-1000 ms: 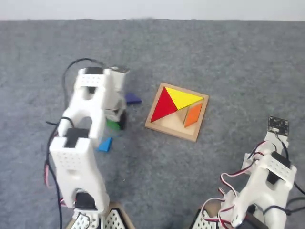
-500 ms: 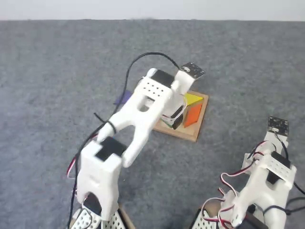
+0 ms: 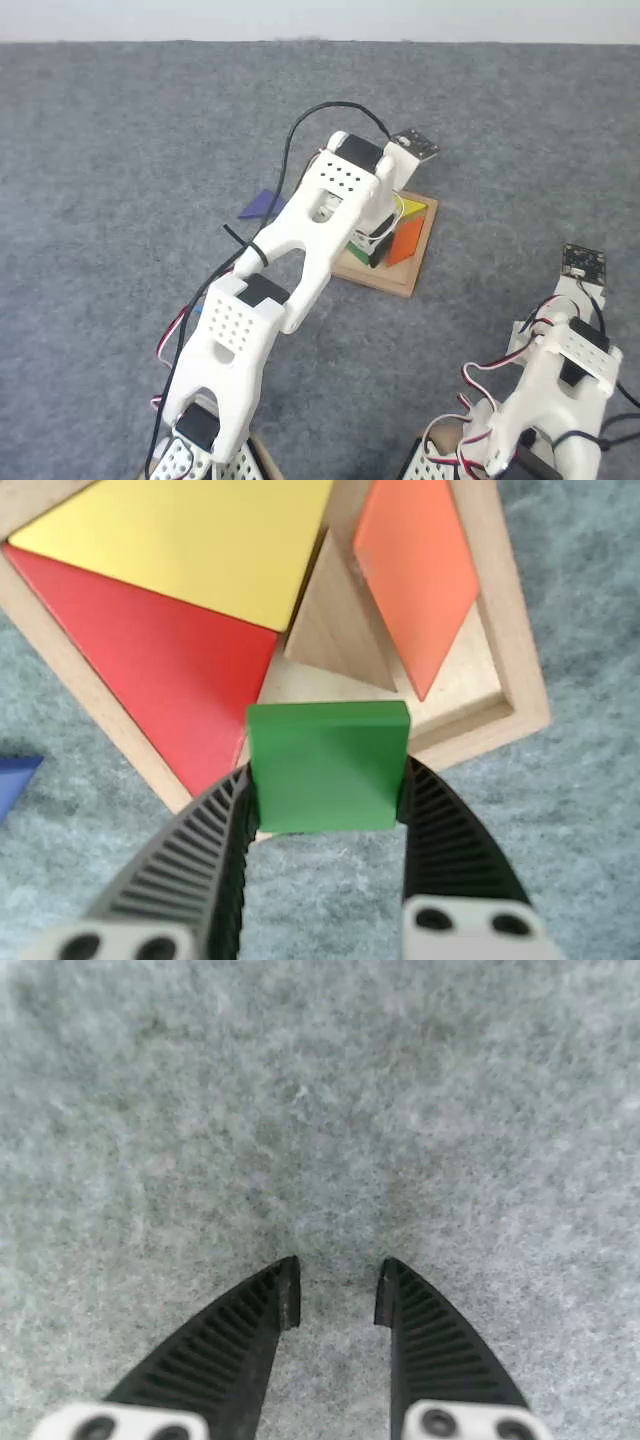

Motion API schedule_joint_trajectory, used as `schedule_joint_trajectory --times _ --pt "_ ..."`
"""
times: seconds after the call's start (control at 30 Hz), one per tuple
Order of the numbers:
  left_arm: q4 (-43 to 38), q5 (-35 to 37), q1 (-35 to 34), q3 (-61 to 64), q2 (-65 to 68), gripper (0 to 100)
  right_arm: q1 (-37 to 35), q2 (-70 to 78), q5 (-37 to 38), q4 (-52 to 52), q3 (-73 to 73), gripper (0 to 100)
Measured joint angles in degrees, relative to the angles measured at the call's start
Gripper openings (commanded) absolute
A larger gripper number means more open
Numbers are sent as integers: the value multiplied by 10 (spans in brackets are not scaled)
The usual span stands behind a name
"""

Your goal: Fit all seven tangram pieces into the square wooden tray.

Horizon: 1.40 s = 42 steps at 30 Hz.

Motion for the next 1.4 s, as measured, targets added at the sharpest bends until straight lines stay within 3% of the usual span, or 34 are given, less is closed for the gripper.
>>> schedule_joint_trajectory --times 0.23,0.4,1.03,1.2,1.4 --pt "11 0 0 0 0 139 0 0 0 0 0 126" --pt "11 1 0 0 0 200 0 0 0 0 0 126" --pt "11 9 -25 23 1 208 0 0 0 0 0 126" --pt "11 9 -25 23 1 277 0 0 0 0 0 126" --pt "11 9 -25 23 1 282 0 0 0 0 0 126"
